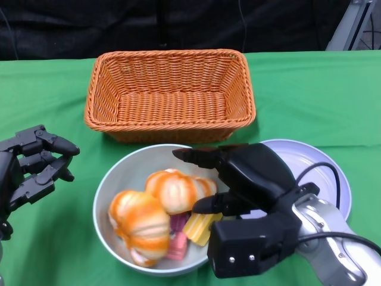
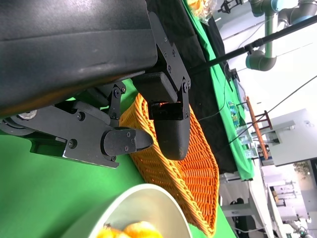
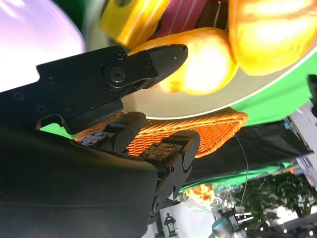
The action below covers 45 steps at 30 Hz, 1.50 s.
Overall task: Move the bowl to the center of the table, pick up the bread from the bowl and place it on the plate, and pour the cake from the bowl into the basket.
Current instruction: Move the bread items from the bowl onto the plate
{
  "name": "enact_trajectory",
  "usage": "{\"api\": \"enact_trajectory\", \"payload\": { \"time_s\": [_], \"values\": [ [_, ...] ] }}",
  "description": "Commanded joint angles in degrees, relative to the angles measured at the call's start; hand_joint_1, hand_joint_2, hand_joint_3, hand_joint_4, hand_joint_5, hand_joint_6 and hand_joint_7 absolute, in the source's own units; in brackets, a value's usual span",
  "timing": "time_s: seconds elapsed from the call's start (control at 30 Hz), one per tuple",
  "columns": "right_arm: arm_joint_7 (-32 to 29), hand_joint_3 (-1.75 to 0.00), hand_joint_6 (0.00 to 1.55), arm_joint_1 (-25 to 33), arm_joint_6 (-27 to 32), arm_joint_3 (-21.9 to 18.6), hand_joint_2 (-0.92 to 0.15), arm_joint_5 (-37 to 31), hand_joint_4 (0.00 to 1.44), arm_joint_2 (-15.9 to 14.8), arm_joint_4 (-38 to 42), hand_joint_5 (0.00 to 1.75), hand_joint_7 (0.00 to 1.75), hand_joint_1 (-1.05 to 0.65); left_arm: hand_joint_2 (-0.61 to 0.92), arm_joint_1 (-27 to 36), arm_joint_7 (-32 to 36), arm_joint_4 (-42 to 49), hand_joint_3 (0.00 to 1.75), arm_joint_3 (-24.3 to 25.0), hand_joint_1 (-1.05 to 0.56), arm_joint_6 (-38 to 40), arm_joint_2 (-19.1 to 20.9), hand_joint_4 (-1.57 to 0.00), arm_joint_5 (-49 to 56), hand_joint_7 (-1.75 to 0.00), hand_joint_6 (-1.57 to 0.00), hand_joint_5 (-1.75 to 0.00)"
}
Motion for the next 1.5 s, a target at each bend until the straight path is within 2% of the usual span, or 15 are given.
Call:
{"api": "enact_trajectory", "payload": {
  "time_s": [0.03,0.23,0.4,0.7,0.87,0.93,1.0,1.03,1.13,1.17,1.23,1.33,1.43,1.47,1.5],
  "values": [
    [-1.19,-0.12,0.46,-1.56,0.74,1.33,-0.92,-0.83,0.57,0.10,3.13,0.12,0.00,-0.81,0.92,-0.13,0.43,-0.03,0.44,0.24,-0.05,-0.58,0.95,-0.73,0.02,-1.04,-0.82,-1.48],
    [-1.63,-0.16,0.40,-3.99,2.24,4.72,-0.92,-4.06,0.56,-0.02,6.39,0.08,0.00,-0.85,0.92,-0.35,0.56,0.46,0.45,0.38,-0.03,-1.29,0.82,-0.75,-0.07,-1.04,-0.83,-1.48],
    [1.20,-0.19,0.33,-4.58,4.68,6.96,-0.92,-5.72,0.52,-0.11,5.49,0.05,0.00,-0.88,0.92,-0.58,0.19,1.13,0.46,0.42,-0.03,-1.80,0.82,-0.76,-0.31,-1.04,-0.83,-1.47],
    [0.72,-0.17,0.37,-4.41,7.06,11.59,-0.92,-12.55,0.51,-0.95,3.74,0.03,0.02,-0.91,0.92,-0.98,0.69,1.84,0.47,0.44,-0.03,-1.21,1.11,-0.75,-0.07,-1.05,-0.82,-1.47],
    [-6.38,-0.02,0.52,-4.68,6.25,13.70,-0.89,-14.89,0.81,0.65,7.45,0.11,0.03,-0.66,0.91,-1.08,0.76,1.97,0.47,0.54,-0.04,-1.23,1.05,-0.76,-0.17,-1.04,-0.83,-1.48],
    [-9.65,-0.01,0.60,-5.36,4.23,13.68,-0.88,-14.04,0.97,0.97,9.65,0.19,0.05,-0.51,0.91,-1.14,0.72,2.25,0.47,0.57,-0.03,-1.60,1.05,-0.77,-0.15,-1.04,-0.84,-1.47],
    [-11.61,0.00,0.78,-6.04,2.37,13.36,-0.89,-13.09,0.89,0.85,11.03,0.71,0.04,-0.38,0.91,-1.12,0.96,2.33,0.46,0.50,-0.04,-1.78,1.07,-0.77,0.12,-1.03,-0.84,-1.47],
    [-12.23,0.00,0.85,-6.30,1.60,13.16,-0.89,-12.61,0.85,0.75,11.50,0.84,0.04,-0.34,0.91,-1.08,1.12,2.32,0.46,0.46,-0.04,-1.79,1.09,-0.77,0.27,-1.03,-0.84,-1.47],
    [-15.70,0.00,0.92,-7.16,-0.40,12.55,-0.89,-11.96,0.81,0.21,12.75,1.00,0.04,-0.29,0.91,-1.05,1.21,2.41,0.46,0.38,-0.03,-1.94,1.10,-0.76,0.44,-1.04,-0.84,-1.47],
    [-17.86,0.00,1.02,-7.60,-1.34,12.20,-0.86,-11.89,0.76,-0.10,13.31,1.21,0.10,-0.30,0.91,-1.05,1.17,2.48,0.46,0.34,-0.03,-2.07,1.11,-0.75,0.48,-1.04,-0.83,-1.48],
    [-21.91,0.00,1.08,-8.70,-3.73,11.26,-0.84,-11.25,0.70,-0.62,14.82,1.36,0.14,-0.31,0.91,-1.05,1.28,2.55,0.46,0.30,-0.04,-2.05,1.00,-0.75,0.48,-1.04,-0.82,-1.49],
    [-24.33,0.00,0.88,-9.67,-6.04,10.05,-0.87,-9.94,0.64,-0.89,15.94,1.47,0.64,-0.31,0.91,-1.02,1.92,2.49,0.45,0.17,-0.04,-1.98,0.96,-0.75,0.88,-1.04,-0.83,-1.49],
    [-26.38,0.00,0.75,-10.02,-8.94,8.17,-0.86,-7.61,0.63,-0.87,15.97,1.51,0.92,-0.29,0.92,-1.16,1.63,3.01,0.45,0.09,-0.04,-2.60,1.10,-0.75,0.90,-1.03,-0.83,-1.48],
    [-26.90,0.00,0.66,-10.08,-9.69,7.69,-0.87,-6.95,0.60,-0.79,16.06,1.58,1.12,-0.28,0.92,-1.19,1.62,3.14,0.45,0.06,-0.05,-2.71,1.15,-0.75,0.94,-1.03,-0.83,-1.48],
    [-27.06,0.00,0.62,-10.01,-10.47,6.98,-0.87,-5.95,0.59,-0.70,15.78,1.60,1.21,-0.27,0.92,-1.23,1.58,3.24,0.45,0.05,-0.05,-2.71,1.20,-0.75,0.94,-1.03,-0.83,-1.47]
  ]
}}
